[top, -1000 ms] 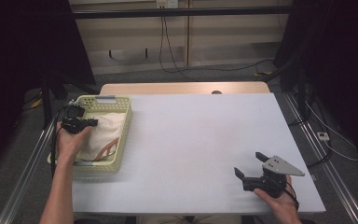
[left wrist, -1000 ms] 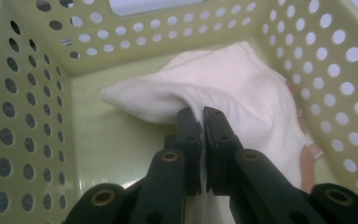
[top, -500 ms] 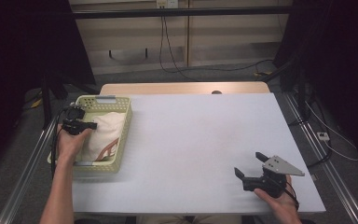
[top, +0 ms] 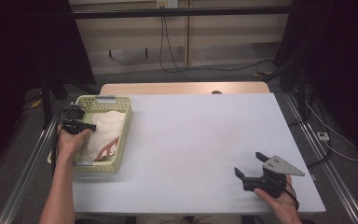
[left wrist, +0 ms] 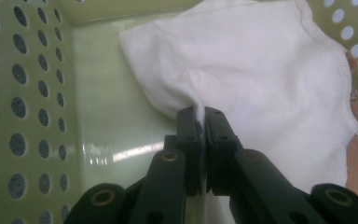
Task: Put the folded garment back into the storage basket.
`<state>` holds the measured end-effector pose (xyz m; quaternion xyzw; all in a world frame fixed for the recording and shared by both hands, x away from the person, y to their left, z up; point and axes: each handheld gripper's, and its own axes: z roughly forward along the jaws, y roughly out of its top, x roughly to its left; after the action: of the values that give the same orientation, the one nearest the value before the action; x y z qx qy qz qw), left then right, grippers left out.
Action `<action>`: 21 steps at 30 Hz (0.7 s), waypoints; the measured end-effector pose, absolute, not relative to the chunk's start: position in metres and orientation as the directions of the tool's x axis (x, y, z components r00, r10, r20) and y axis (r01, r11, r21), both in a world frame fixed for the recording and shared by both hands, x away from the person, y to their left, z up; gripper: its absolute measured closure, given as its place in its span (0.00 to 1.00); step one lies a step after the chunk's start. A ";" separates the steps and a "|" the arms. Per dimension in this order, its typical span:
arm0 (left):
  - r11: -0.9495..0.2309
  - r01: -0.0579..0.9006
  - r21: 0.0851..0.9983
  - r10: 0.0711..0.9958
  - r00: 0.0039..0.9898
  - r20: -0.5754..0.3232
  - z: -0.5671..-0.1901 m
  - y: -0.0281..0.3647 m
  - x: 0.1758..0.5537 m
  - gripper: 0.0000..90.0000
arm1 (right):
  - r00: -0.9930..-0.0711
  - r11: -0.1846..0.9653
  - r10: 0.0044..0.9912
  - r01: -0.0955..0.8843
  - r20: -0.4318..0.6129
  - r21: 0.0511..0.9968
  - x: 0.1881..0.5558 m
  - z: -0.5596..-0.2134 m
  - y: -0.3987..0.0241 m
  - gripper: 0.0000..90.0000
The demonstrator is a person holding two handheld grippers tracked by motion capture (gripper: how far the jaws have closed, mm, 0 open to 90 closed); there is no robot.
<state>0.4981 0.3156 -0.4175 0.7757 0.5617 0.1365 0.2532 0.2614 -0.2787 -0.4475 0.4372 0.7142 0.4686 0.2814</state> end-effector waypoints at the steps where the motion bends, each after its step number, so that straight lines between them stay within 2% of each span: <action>1: -0.239 0.801 0.548 0.941 0.331 -0.073 -0.418 0.316 0.498 0.96 | -0.460 0.179 0.888 0.360 0.008 0.916 0.261 -0.447 -0.279 0.04; 21: -0.245 0.831 0.499 0.949 0.310 -0.050 -0.424 0.320 0.503 0.94 | -0.459 0.177 0.888 0.360 0.009 0.916 0.261 -0.447 -0.279 0.04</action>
<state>0.5028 0.3197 -0.4240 0.7778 0.5723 0.1321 0.2235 0.2612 -0.2790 -0.4474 0.4374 0.7138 0.4690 0.2814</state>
